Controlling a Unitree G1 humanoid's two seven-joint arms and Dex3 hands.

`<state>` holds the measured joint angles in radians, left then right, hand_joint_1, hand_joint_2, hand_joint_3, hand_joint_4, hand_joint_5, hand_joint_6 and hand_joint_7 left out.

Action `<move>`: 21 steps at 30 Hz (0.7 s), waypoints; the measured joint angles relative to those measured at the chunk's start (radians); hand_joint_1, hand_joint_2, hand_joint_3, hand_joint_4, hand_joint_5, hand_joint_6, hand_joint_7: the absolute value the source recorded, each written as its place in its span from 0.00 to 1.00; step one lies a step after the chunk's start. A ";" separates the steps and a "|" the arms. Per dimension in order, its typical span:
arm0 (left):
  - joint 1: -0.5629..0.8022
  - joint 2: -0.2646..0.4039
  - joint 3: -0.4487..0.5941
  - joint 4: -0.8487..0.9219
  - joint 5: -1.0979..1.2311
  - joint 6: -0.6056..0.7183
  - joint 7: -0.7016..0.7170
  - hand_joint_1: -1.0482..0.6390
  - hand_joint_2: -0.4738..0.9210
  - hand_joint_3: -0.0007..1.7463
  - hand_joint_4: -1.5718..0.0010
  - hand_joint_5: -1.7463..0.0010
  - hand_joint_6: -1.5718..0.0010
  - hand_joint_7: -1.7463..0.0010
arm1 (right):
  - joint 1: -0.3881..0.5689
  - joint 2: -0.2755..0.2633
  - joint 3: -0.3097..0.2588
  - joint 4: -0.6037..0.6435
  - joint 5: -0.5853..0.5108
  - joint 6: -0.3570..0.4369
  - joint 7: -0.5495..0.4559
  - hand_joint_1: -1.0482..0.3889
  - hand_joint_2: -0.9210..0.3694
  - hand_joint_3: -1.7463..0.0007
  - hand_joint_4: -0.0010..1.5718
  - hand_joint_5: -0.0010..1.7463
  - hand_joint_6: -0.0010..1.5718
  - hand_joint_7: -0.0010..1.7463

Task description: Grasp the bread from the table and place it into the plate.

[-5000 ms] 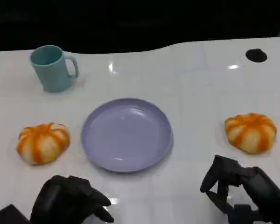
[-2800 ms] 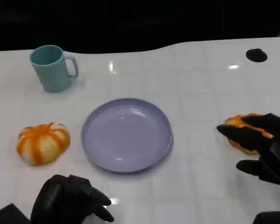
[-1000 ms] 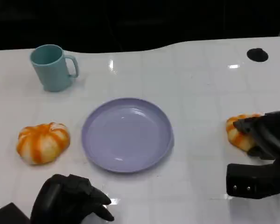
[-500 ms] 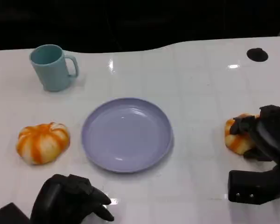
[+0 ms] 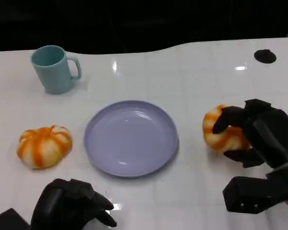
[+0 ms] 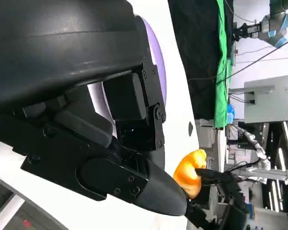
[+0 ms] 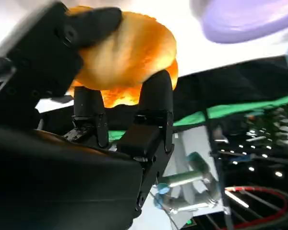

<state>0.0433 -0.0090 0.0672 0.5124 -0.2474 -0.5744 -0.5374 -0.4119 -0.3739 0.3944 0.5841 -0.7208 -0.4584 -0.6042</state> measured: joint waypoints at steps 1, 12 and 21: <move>0.000 0.000 0.000 0.000 0.000 0.001 0.000 0.00 0.97 0.00 0.02 0.72 0.00 0.86 | 0.009 0.003 -0.004 -0.024 0.015 -0.010 0.017 0.82 0.58 0.23 0.66 1.00 0.61 0.82; 0.000 0.001 -0.001 0.000 0.001 0.000 0.000 0.00 0.97 0.00 0.02 0.72 0.00 0.86 | -0.005 0.129 -0.016 -0.056 0.061 -0.057 0.101 0.80 0.63 0.13 0.69 1.00 0.60 0.83; 0.000 -0.002 -0.001 0.000 0.001 0.006 0.000 0.00 0.97 0.00 0.02 0.72 0.00 0.85 | -0.134 0.246 0.028 0.126 0.011 -0.078 0.053 0.75 0.59 0.14 0.67 1.00 0.57 0.91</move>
<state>0.0432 -0.0106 0.0658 0.5123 -0.2467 -0.5679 -0.5371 -0.5459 -0.1284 0.4225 0.7099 -0.7103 -0.5359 -0.5513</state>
